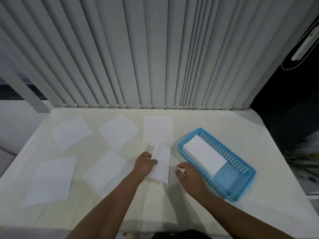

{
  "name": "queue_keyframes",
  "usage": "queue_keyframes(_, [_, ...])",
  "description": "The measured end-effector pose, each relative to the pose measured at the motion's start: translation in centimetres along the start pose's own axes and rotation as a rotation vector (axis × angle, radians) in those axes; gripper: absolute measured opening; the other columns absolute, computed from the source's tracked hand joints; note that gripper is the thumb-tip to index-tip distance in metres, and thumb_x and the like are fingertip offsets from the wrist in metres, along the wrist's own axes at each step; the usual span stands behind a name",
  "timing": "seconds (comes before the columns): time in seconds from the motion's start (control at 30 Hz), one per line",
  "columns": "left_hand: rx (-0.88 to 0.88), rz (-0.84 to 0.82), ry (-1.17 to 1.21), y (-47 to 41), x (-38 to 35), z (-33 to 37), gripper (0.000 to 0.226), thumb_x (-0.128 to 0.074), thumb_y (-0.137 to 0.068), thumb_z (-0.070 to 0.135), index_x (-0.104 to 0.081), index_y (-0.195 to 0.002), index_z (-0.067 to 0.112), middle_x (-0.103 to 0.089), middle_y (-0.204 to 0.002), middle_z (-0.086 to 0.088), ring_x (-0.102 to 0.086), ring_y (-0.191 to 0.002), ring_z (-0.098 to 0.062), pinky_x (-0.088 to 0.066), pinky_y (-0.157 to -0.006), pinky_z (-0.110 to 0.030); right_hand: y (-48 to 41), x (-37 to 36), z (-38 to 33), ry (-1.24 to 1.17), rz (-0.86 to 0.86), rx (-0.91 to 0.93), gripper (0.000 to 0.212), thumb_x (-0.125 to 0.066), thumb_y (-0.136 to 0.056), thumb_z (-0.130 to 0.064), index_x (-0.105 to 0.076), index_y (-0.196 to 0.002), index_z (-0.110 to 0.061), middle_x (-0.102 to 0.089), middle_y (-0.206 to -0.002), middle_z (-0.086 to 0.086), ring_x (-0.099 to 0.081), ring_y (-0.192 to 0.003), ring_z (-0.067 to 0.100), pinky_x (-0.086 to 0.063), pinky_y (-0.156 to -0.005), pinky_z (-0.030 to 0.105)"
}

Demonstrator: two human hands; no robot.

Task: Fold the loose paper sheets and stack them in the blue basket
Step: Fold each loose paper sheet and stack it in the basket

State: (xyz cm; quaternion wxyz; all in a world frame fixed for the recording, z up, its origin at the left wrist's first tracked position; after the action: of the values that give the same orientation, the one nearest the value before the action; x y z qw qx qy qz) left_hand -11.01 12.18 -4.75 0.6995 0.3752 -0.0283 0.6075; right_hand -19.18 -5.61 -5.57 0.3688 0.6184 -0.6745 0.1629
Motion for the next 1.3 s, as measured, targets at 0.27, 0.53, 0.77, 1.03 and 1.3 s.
queue_keyframes(0.27, [0.049,-0.102,0.896,2.0,-1.3,2.7,0.029,-0.061,-0.088,0.002,-0.062,-0.117,0.001,-0.069,-0.114,-0.014,-0.068,-0.103,-0.031,-0.056,-0.085,-0.037,-1.0,1.0,-4.2,-0.93,-0.245,-0.492,0.03,-0.065,-0.087,-0.041,-0.06,-0.107,-0.019,-0.066,-0.102,0.006,-0.063,-0.095,0.025,-0.053,-0.083,0.034])
queue_keyframes(0.53, [0.083,-0.16,1.093,1.5,-2.2,4.7,0.027,-0.058,-0.093,0.017,-0.061,-0.115,0.003,-0.07,-0.112,-0.013,-0.067,-0.104,-0.026,-0.055,-0.081,-0.033,-2.2,4.3,-3.9,-0.905,-0.036,-0.417,0.012,-0.068,-0.085,-0.011,-0.061,-0.076,-0.009,-0.059,-0.07,0.007,-0.052,-0.064,0.017,-0.05,-0.065,0.028])
queue_keyframes(0.77, [0.088,-0.201,1.026,-0.5,-2.9,8.9,0.01,-0.059,-0.091,0.009,-0.06,-0.1,0.006,-0.068,-0.095,-0.009,-0.065,-0.085,-0.018,-0.053,-0.075,-0.027,-1.3,7.9,-0.5,-0.828,0.127,-0.429,0.026,-0.07,-0.083,-0.009,-0.05,-0.066,-0.008,-0.05,-0.062,0.01,-0.044,-0.053,0.016,-0.04,-0.052,0.024])
queue_keyframes(1.03, [-0.148,-0.193,0.259,-2.3,-5.5,11.9,0.01,-0.063,-0.088,0.014,-0.069,-0.095,0.01,-0.067,-0.096,-0.006,-0.061,-0.083,-0.017,-0.048,-0.076,-0.026,-0.4,10.6,4.2,-0.865,0.429,-0.574,0.008,-0.07,-0.084,-0.013,-0.065,-0.081,-0.007,-0.059,-0.065,0.005,-0.052,-0.055,0.013,-0.04,-0.049,0.021])
queue_keyframes(1.3, [-0.287,-0.161,-0.249,-4.5,-7.1,10.9,0.023,-0.054,-0.088,0.034,-0.074,-0.1,0.031,-0.069,-0.117,0.001,-0.059,-0.112,-0.024,-0.046,-0.098,-0.033,0.5,9.0,6.4,-0.768,0.499,-0.637,0.007,-0.069,-0.084,-0.01,-0.067,-0.077,-0.01,-0.066,-0.073,0.007,-0.055,-0.06,0.015,-0.049,-0.063,0.027])
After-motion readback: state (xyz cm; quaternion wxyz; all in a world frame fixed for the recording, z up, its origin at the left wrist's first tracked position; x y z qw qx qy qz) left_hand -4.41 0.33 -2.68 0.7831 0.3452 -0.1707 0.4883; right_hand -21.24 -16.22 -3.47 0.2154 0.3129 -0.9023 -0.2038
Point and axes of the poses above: each hand's wrist, its own y-axis away from the middle knuckle, its own x-axis out of the back of the hand, z = x × y, the point moved 1 cm from there along -y, towards the middle knuckle
